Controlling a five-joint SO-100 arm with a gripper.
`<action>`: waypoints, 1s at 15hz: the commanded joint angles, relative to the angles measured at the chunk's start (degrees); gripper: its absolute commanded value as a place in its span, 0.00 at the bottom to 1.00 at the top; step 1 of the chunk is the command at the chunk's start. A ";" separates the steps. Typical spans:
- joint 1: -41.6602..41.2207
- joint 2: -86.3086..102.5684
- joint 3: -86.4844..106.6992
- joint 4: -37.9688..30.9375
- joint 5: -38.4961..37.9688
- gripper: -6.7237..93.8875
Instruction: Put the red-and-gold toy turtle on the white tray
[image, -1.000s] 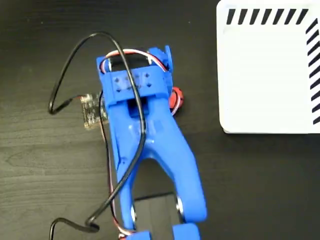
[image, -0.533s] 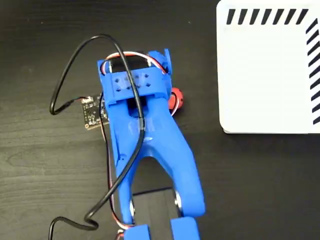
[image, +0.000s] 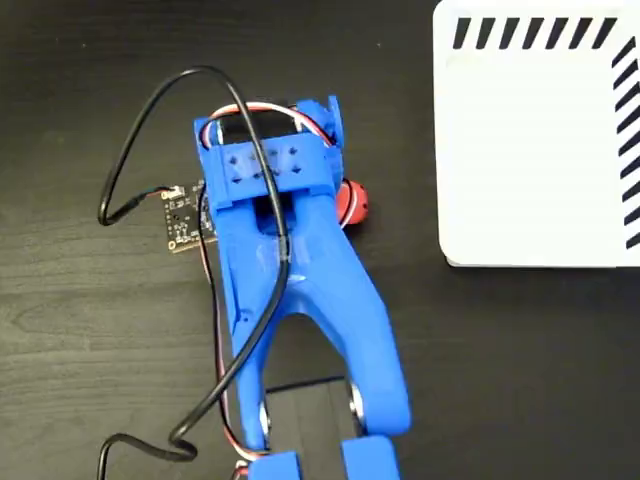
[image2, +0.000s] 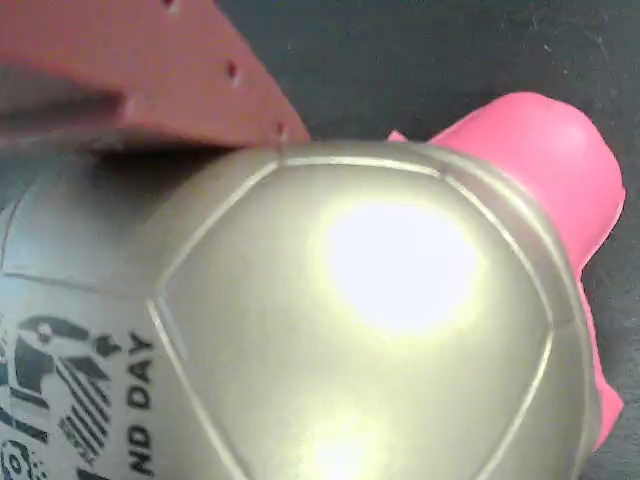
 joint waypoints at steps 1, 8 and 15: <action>0.35 4.31 -3.43 4.48 0.53 0.07; 2.29 14.59 -22.76 21.88 2.29 0.07; 17.84 9.23 -42.71 28.92 1.76 0.07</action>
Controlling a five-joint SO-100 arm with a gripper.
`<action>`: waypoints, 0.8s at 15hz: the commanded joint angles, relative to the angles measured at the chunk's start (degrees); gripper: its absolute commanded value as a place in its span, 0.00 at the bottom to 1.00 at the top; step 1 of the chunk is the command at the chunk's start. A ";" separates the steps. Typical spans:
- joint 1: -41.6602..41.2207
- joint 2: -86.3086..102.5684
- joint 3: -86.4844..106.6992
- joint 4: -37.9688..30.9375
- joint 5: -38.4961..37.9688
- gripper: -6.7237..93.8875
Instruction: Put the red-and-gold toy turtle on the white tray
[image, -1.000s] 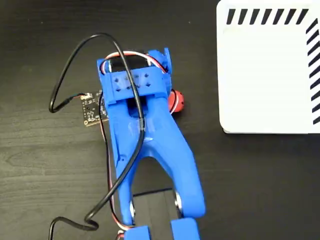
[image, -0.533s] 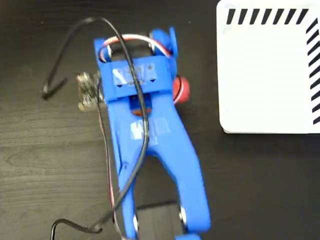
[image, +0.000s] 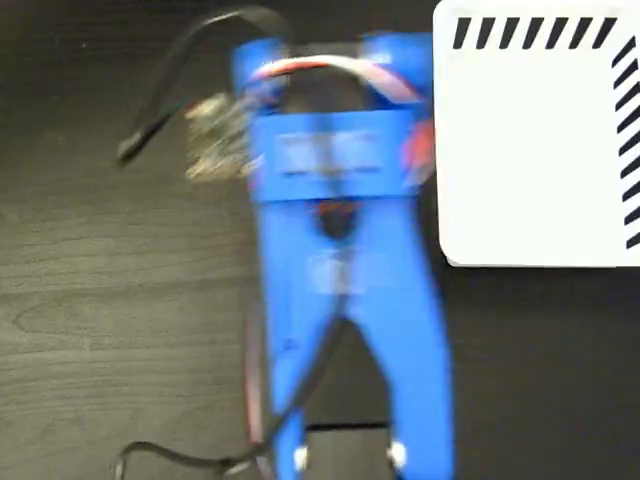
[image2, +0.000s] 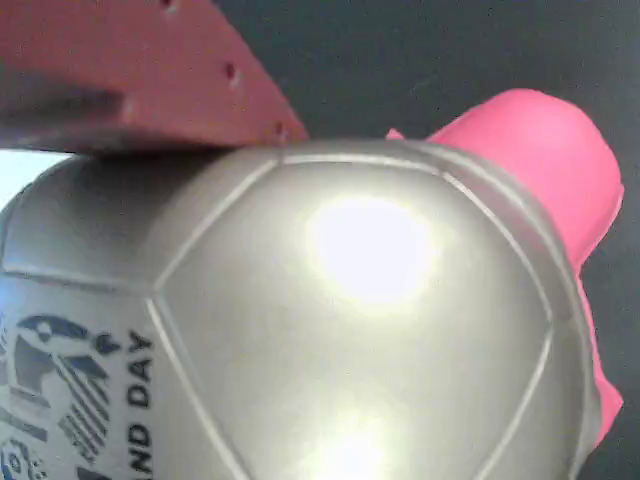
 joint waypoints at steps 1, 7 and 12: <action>10.63 -1.14 -15.91 2.72 -1.05 0.07; 26.19 -17.93 -28.48 3.16 2.02 0.07; 25.49 -26.10 -34.45 3.16 4.66 0.07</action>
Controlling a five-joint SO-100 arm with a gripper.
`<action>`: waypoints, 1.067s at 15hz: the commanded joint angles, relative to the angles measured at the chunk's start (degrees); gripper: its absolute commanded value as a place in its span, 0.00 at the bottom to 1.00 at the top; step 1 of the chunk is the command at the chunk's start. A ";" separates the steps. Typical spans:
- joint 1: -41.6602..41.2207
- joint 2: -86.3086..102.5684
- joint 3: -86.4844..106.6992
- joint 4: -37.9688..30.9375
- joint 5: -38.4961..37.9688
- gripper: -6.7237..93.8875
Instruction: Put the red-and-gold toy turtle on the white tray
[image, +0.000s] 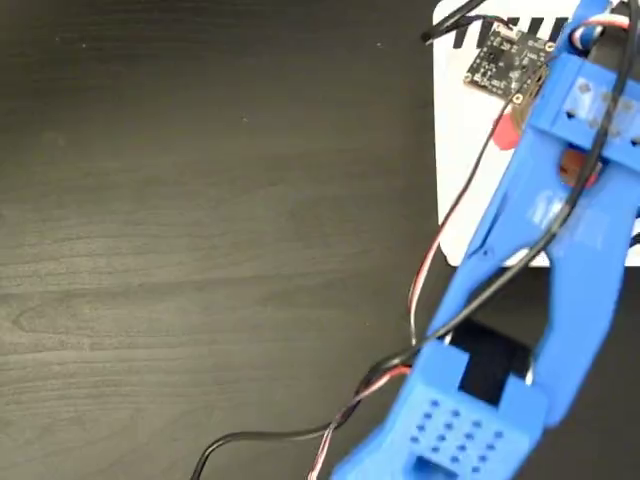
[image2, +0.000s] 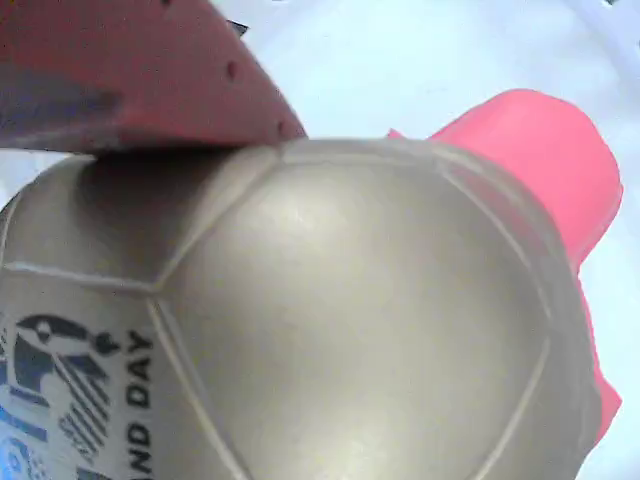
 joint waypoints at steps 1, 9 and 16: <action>0.53 2.55 -4.92 0.88 1.05 0.07; -0.70 -3.16 -5.45 -0.18 0.97 0.08; -1.32 -5.27 -6.15 0.00 0.09 0.44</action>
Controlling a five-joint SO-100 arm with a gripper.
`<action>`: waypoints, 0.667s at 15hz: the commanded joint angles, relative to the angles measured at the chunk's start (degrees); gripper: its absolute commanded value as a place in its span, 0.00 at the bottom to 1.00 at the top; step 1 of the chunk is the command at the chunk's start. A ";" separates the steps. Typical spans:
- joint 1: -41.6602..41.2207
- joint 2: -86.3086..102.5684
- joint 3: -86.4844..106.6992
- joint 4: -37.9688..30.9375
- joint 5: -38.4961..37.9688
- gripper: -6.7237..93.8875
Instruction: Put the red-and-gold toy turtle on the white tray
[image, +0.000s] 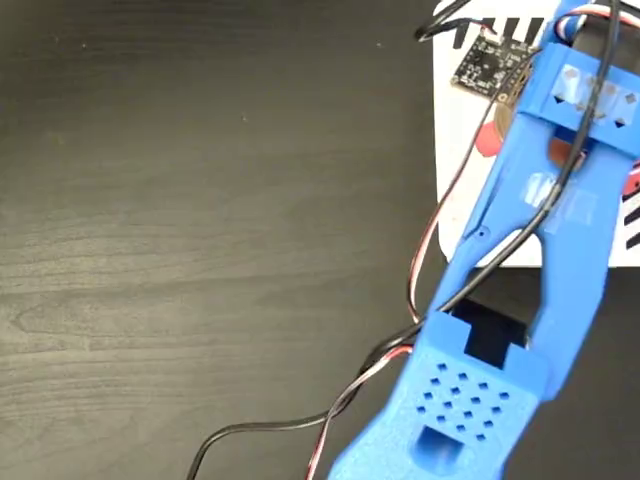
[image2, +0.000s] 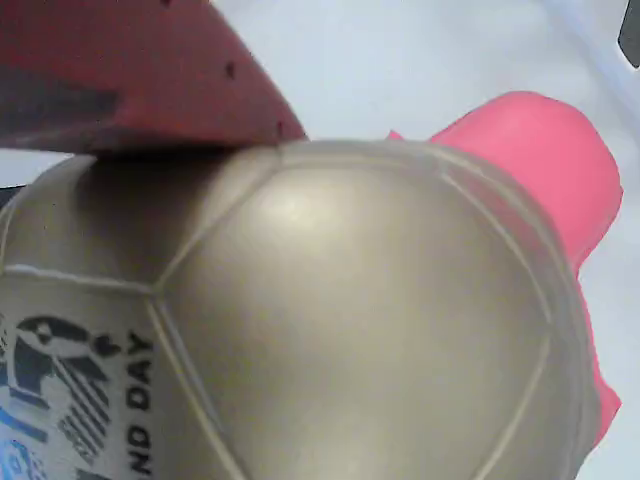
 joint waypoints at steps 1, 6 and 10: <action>-0.18 2.55 -3.34 0.62 -0.53 0.55; -0.35 2.02 -3.25 1.23 -1.05 0.57; -0.44 2.02 -2.72 1.58 -1.58 0.63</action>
